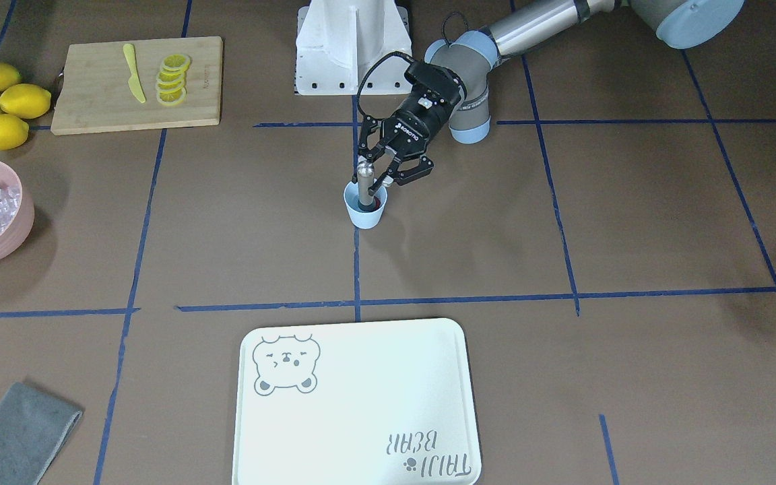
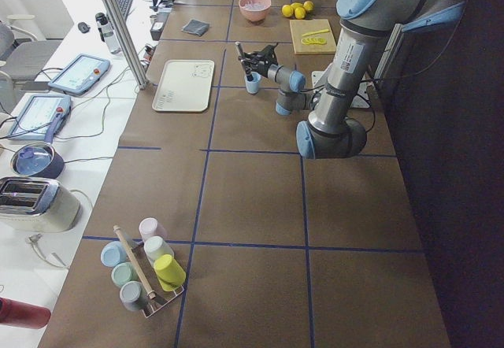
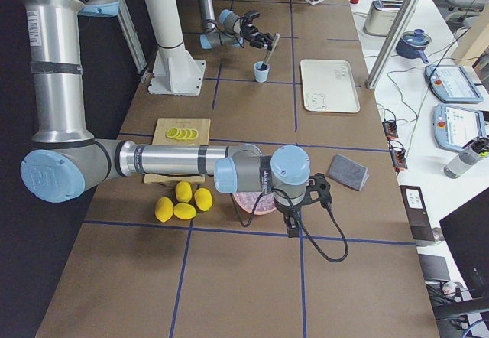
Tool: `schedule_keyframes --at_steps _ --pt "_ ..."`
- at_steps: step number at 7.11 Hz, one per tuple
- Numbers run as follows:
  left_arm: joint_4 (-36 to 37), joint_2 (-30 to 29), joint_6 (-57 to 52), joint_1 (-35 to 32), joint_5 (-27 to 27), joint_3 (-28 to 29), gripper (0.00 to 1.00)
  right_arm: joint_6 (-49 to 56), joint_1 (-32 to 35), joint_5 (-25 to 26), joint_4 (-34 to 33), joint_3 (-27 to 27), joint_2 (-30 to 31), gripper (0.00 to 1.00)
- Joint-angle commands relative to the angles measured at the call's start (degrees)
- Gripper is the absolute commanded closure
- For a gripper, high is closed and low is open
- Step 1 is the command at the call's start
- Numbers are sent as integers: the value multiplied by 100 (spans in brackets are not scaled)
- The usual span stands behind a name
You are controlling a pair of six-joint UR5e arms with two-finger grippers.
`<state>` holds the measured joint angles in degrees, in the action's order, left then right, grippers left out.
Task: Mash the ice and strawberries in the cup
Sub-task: 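Lower the muddler into the cup and press down with the left gripper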
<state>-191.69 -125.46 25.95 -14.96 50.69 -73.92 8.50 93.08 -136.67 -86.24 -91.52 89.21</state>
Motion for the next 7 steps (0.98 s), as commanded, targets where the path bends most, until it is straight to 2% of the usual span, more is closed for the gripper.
schedule_keyframes --at_steps 1,7 --pt "-52 4 95 28 -15 123 100 2 0 0 -6 -6 8 0" --pt "-97 -14 95 -7 2 28 100 2 9 -9 2 -32 8 0"
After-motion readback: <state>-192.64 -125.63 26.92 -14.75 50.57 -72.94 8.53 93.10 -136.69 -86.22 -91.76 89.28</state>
